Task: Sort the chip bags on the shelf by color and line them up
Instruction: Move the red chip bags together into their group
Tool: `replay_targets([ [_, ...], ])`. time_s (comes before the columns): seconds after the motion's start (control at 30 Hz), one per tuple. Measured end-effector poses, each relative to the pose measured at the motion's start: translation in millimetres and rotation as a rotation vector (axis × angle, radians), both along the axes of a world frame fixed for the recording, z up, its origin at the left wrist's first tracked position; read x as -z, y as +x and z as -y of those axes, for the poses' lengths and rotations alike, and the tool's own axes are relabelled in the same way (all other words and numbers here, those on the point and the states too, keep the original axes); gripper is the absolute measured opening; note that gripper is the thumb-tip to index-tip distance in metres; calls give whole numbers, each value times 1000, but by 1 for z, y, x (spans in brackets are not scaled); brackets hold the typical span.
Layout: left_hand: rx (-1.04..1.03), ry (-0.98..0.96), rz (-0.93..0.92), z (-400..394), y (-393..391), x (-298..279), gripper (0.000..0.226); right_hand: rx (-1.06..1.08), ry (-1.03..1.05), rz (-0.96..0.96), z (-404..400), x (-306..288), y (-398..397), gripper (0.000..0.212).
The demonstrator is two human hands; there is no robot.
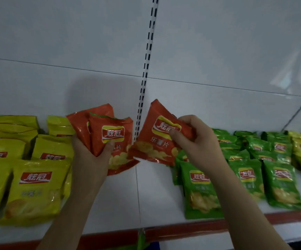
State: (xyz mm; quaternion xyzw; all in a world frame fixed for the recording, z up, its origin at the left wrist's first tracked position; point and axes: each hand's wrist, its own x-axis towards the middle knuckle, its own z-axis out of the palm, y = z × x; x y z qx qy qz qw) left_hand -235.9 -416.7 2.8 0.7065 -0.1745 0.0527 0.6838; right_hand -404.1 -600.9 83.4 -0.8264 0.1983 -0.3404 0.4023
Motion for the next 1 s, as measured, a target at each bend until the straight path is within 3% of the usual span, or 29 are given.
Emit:
replay_targets([
  [0.1, 212, -12, 2, 26, -31, -10, 73, 38, 105, 2, -16, 7, -20, 48],
  [0.27, 368, -110, -128, 76, -94, -15, 68, 359, 305, 296, -18, 32, -49, 76],
  [0.4, 451, -70, -76, 112, -139, -15, 50, 562, 356, 270, 3, 37, -95, 66],
  [0.53, 518, -46, -18, 150, -191, -20, 66, 596, 395, 361, 29, 30, -155, 42],
  [0.73, 596, 21, 21, 215, -290, -17, 72, 712, 389, 439, 75, 38, -258, 39],
  [1.0, 780, 41, -7, 321, -461, 7, 52, 977, 353, 549, 163, 59, -428, 41],
])
